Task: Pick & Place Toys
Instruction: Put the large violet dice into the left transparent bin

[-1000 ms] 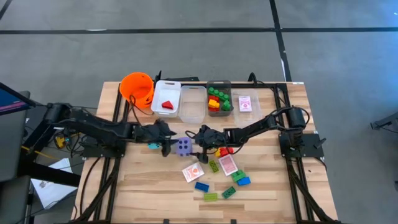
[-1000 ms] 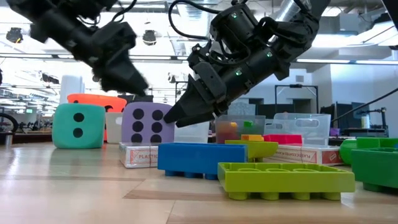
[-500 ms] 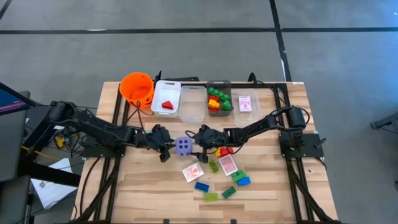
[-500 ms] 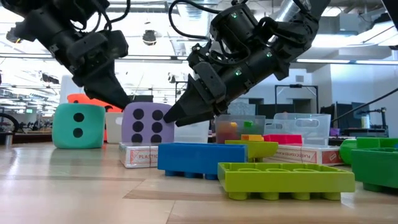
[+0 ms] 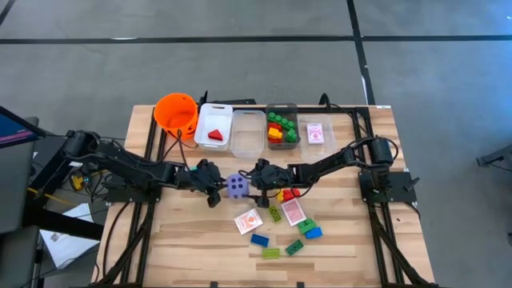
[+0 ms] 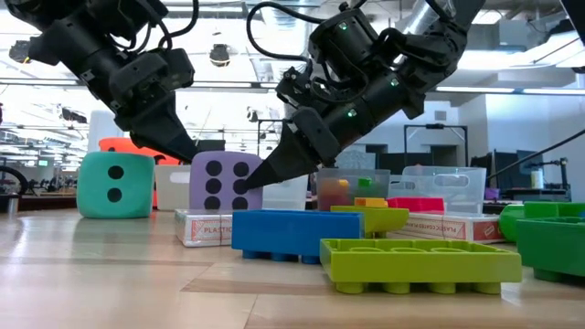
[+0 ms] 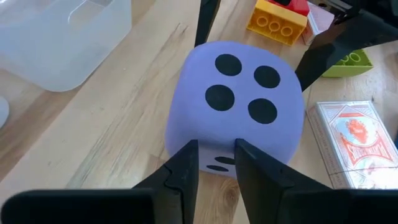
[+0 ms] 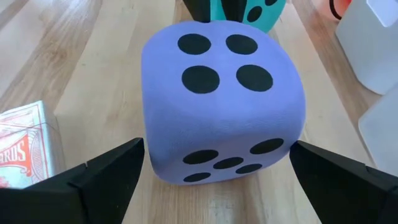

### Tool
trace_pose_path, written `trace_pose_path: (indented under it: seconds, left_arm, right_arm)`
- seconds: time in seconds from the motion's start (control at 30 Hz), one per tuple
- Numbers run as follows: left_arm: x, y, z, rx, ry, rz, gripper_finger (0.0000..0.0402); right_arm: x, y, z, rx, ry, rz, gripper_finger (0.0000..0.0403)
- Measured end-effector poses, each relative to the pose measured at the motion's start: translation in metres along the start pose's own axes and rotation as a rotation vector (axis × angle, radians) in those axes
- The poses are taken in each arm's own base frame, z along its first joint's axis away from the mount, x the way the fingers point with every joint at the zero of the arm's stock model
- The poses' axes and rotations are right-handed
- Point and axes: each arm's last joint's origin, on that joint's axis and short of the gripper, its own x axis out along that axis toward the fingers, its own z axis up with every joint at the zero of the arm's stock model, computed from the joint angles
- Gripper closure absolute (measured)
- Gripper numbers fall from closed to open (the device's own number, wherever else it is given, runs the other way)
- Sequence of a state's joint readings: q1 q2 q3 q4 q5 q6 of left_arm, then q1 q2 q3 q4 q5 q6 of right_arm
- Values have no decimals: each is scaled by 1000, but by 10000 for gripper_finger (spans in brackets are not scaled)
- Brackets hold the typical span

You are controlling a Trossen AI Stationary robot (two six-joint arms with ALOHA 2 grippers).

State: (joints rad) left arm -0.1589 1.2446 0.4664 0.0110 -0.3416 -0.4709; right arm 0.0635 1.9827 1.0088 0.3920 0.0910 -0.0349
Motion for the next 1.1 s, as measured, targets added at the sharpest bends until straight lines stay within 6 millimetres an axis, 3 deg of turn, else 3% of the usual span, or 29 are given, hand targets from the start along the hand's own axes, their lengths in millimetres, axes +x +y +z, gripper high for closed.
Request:
trace_pose_path:
  seconds: [0.2,0.5,0.77,1.1]
  left_arm:
    - [0,0,0,3,2,3,309]
    - [1,0,3,39,-41,1,309]
    - [1,-1,3,40,-40,-8,309]
    - [1,-1,3,38,-45,-11,309]
  right_arm:
    - [0,0,0,4,-5,1,7]
    - [-3,-12,5,155,-17,-4,7]
    - [-18,-9,18,87,-22,-4,7]
    - [-19,-3,16,-4,5,-35,7]
